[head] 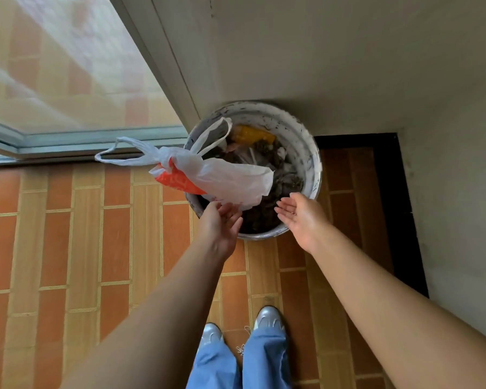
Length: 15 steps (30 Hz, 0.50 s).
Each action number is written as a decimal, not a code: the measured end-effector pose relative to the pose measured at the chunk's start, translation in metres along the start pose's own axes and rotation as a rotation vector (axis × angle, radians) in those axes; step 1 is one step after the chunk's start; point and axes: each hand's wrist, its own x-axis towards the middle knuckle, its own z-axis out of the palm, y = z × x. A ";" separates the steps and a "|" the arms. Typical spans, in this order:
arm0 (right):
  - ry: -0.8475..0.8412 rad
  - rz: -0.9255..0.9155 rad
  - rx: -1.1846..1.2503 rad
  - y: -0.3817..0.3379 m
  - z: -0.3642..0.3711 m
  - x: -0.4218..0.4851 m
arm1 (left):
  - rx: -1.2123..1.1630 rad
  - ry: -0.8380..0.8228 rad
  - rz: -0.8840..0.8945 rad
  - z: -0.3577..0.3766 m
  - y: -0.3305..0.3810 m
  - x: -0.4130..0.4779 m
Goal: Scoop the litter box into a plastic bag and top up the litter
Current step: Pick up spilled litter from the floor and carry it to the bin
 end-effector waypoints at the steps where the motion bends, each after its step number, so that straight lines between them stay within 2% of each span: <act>1: 0.000 0.005 -0.017 -0.001 0.002 0.002 | 0.009 -0.002 -0.007 0.001 0.000 0.003; 6: -0.076 0.035 -0.097 -0.004 0.005 0.008 | 0.036 -0.024 -0.031 0.008 0.002 0.002; 9: -0.061 0.011 -0.229 -0.006 0.004 0.007 | 0.068 -0.009 -0.012 0.008 0.007 -0.002; 13: -0.050 -0.153 -0.496 -0.008 0.002 0.000 | 0.145 0.084 0.033 0.004 0.010 -0.007; 15: -0.037 -0.250 -0.551 -0.008 0.002 -0.007 | 0.165 0.092 0.053 0.002 0.010 -0.012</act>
